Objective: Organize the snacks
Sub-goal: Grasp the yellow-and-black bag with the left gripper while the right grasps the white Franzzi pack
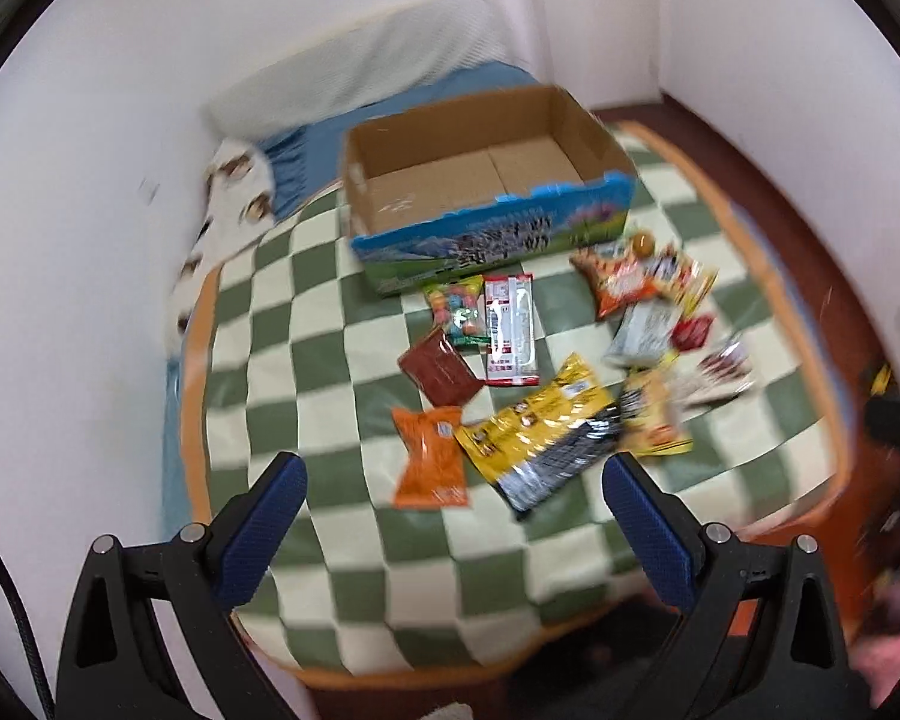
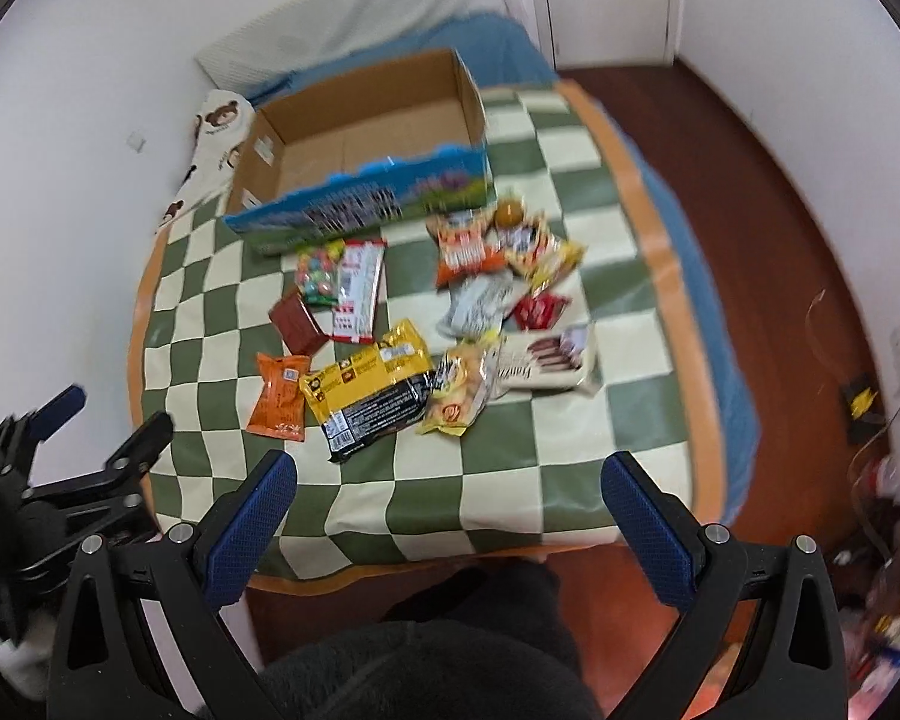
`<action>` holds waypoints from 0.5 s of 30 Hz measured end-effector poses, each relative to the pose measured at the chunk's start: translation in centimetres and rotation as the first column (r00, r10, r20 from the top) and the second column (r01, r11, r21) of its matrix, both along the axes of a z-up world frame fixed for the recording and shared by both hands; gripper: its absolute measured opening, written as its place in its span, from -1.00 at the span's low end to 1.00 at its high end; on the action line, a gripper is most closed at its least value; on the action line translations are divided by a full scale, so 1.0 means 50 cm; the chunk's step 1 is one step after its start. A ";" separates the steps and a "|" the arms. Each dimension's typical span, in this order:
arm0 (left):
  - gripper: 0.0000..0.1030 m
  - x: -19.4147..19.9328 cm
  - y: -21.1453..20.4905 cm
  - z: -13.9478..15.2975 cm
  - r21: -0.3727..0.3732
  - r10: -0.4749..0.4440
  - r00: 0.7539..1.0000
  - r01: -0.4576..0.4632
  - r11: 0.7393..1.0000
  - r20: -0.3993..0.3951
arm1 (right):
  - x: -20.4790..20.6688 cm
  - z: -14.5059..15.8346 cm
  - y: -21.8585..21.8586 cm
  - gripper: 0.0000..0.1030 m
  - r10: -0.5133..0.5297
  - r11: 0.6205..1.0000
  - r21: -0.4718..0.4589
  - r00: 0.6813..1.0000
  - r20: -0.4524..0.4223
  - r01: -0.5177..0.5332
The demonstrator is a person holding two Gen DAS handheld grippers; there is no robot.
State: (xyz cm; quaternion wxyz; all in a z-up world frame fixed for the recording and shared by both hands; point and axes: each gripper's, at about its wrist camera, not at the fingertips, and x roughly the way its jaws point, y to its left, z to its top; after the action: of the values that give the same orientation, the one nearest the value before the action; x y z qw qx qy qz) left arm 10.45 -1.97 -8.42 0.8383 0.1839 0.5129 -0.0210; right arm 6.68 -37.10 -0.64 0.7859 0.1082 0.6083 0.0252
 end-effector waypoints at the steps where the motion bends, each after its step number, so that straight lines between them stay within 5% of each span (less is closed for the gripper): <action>1: 0.96 0.018 -0.004 -0.029 0.050 -0.034 0.999 0.035 0.998 -0.018 | 0.015 -0.030 -0.005 1.00 -0.005 1.000 0.002 1.000 -0.016 0.005; 4: 0.96 0.062 -0.035 -0.125 0.116 -0.157 0.981 0.170 0.978 -0.114 | 0.059 -0.123 -0.020 1.00 -0.040 0.999 -0.036 0.997 -0.064 0.037; 7: 0.96 0.093 -0.077 -0.217 0.129 -0.279 0.938 0.308 0.943 -0.207 | 0.096 -0.208 -0.039 1.00 -0.088 0.996 -0.009 0.989 -0.121 0.087; 12: 0.96 0.132 -0.146 -0.368 0.139 -0.468 0.804 0.544 0.827 -0.367 | 0.143 -0.323 -0.061 0.99 -0.090 0.996 -0.021 0.976 -0.199 0.087; 15: 0.96 0.150 -0.177 -0.445 0.123 -0.517 0.718 0.631 0.766 -0.466 | 0.183 -0.372 -0.044 0.99 0.045 0.990 -0.117 0.966 -0.254 -0.077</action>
State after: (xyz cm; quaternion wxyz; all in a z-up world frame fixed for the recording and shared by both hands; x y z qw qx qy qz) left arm 17.94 -10.79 -30.67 0.6303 0.4403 0.5888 -0.2493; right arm 15.84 -39.29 -19.24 0.7067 0.0418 0.7062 -0.0029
